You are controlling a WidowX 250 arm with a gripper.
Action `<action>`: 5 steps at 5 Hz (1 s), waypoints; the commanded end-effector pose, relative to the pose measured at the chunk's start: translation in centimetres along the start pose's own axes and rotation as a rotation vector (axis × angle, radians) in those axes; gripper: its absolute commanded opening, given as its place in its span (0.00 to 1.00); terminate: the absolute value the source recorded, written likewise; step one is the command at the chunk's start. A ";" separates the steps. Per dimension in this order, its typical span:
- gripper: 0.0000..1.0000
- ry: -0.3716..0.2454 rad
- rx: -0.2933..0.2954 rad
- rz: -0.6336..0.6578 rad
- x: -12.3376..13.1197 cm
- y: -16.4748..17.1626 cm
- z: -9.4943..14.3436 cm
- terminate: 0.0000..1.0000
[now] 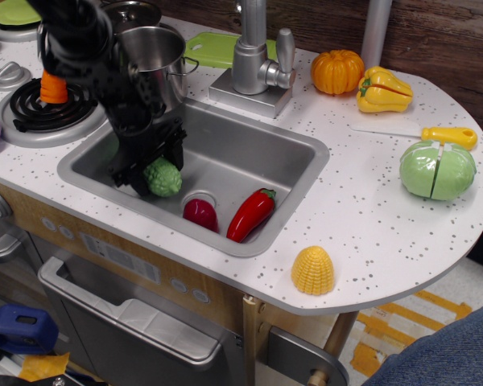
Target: Put green squash in pot or pan
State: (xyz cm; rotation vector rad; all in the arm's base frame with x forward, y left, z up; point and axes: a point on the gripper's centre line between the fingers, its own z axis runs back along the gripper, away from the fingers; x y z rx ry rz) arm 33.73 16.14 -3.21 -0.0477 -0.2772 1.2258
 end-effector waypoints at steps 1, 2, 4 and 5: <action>0.00 -0.048 0.048 -0.060 3.2 -0.8 8.2 0.00; 0.00 -0.043 0.119 -0.097 4.8 -0.5 11.4 0.00; 0.00 -0.181 0.158 -0.309 9.6 -2.7 14.4 0.00; 1.00 -0.224 0.093 -0.366 10.8 -4.6 13.6 0.00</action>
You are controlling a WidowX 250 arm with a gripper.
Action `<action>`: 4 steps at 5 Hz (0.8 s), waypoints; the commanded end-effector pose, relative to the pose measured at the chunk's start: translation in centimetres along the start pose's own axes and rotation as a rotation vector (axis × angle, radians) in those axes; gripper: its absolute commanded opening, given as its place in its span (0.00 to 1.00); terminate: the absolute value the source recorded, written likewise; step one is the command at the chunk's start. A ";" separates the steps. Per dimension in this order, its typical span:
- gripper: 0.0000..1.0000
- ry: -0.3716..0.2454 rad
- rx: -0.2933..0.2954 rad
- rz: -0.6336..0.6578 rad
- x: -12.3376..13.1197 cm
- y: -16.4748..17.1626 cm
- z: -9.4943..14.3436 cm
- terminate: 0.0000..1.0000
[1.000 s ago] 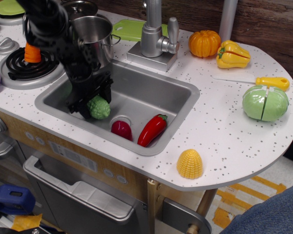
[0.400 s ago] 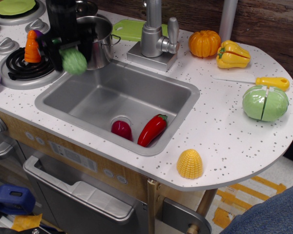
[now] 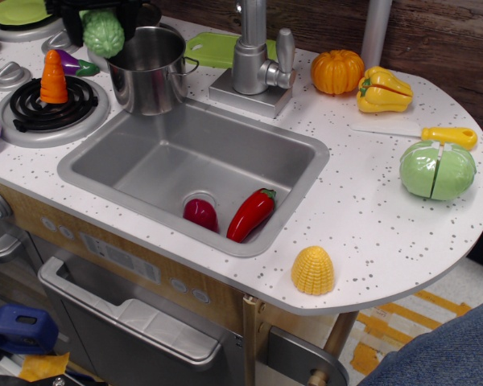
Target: Put green squash in pot or pan
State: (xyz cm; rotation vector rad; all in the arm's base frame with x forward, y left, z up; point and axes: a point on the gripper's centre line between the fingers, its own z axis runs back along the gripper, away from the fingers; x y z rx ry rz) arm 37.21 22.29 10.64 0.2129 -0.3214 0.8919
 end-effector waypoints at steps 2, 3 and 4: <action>1.00 -0.086 -0.110 0.020 1.2 -1.6 0.6 0.00; 1.00 -0.086 -0.110 0.020 1.2 -1.6 0.6 0.00; 1.00 -0.086 -0.110 0.020 1.2 -1.6 0.6 1.00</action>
